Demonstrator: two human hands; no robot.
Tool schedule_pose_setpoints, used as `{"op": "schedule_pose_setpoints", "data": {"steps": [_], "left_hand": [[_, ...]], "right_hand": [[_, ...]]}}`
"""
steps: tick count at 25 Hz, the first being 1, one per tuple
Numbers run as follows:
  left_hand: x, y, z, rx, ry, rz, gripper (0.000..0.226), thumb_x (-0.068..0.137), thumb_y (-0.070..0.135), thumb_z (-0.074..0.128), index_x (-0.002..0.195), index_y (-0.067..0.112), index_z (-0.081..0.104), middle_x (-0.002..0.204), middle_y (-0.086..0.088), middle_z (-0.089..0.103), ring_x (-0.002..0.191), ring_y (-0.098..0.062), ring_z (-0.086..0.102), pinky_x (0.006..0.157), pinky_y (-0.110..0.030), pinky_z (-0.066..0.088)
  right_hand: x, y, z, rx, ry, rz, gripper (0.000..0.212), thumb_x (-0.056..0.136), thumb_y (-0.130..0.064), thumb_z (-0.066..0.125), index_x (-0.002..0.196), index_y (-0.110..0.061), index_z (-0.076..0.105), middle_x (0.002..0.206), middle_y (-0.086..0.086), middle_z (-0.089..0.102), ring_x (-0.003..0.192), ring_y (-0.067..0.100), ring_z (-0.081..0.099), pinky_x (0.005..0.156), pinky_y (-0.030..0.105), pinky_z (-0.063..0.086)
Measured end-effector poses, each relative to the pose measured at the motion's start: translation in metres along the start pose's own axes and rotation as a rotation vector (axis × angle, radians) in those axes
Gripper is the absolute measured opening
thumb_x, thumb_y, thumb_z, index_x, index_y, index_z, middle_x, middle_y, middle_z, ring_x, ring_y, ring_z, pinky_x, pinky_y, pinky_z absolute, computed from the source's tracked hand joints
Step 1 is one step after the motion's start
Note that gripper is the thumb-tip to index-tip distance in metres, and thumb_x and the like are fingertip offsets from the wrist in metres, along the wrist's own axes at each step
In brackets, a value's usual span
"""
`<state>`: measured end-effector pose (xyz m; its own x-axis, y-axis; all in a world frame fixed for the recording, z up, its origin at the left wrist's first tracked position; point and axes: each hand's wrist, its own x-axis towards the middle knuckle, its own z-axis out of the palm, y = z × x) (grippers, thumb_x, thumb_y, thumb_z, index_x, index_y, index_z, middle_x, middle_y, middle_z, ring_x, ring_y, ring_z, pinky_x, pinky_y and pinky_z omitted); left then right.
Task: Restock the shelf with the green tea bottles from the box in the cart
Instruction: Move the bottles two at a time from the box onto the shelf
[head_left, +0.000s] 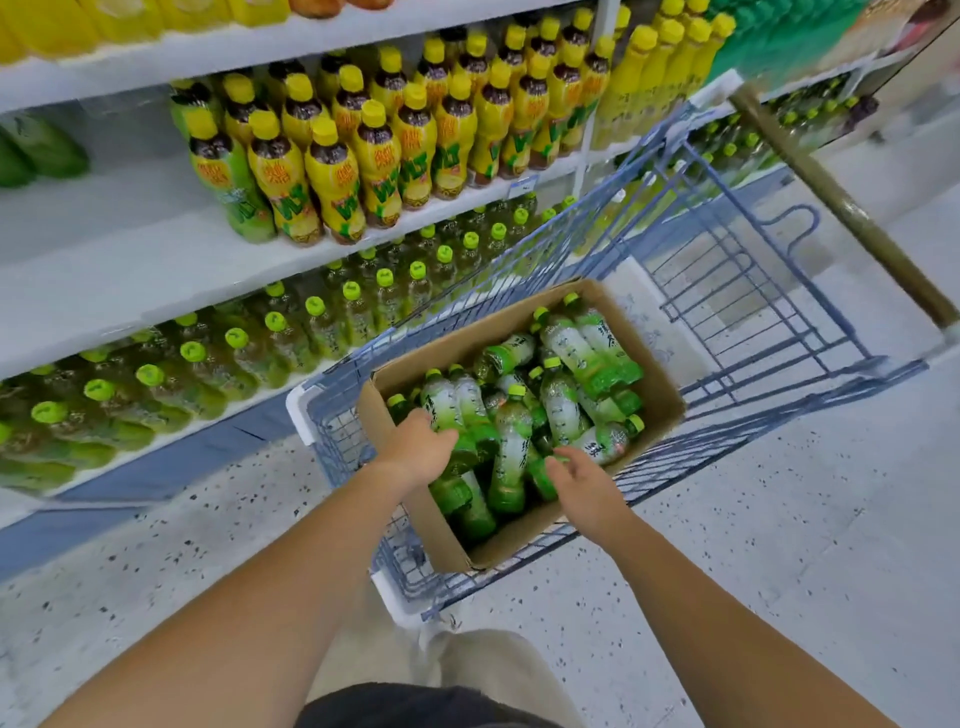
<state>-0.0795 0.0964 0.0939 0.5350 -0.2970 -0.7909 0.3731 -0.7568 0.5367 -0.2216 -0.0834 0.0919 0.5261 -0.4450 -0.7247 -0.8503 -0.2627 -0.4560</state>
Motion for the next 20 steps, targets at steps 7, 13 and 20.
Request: {"op": "schedule_pose_setpoints", "data": {"steps": [7, 13, 20], "left_hand": [[0.089, 0.002, 0.022, 0.165, 0.066, -0.065, 0.027, 0.100, 0.033, 0.051, 0.083, 0.013, 0.047, 0.071, -0.004, 0.048, 0.057, -0.017, 0.044, 0.051, -0.031, 0.030], [0.148, 0.011, 0.029, 0.520, 0.039, -0.087, 0.050, 0.095, 0.042, 0.059, 0.122, 0.000, 0.062, 0.123, -0.019, 0.064, 0.108, -0.033, 0.063, 0.085, -0.037, 0.052], [0.157, -0.007, 0.043, 0.123, 0.002, -0.256, 0.090, 0.066, 0.051, 0.071, 0.134, -0.001, 0.044, 0.114, -0.017, 0.066, 0.100, -0.038, 0.067, 0.087, -0.050, 0.058]], "right_hand": [[0.089, 0.014, 0.028, 0.001, -0.013, 0.023, 0.059, 0.103, -0.042, 0.046, 0.154, -0.016, 0.030, 0.134, 0.005, 0.057, 0.091, 0.014, 0.060, 0.074, 0.029, 0.044], [0.148, 0.026, 0.054, -0.353, 0.058, -0.008, 0.037, 0.094, -0.044, 0.059, 0.111, -0.015, 0.044, 0.091, 0.003, 0.061, 0.082, 0.026, 0.060, 0.066, 0.038, 0.050], [0.166, 0.031, 0.062, -0.371, 0.046, -0.004, 0.050, 0.085, -0.046, 0.069, 0.106, -0.014, 0.037, 0.087, 0.003, 0.058, 0.080, 0.027, 0.057, 0.061, 0.034, 0.040]]}}
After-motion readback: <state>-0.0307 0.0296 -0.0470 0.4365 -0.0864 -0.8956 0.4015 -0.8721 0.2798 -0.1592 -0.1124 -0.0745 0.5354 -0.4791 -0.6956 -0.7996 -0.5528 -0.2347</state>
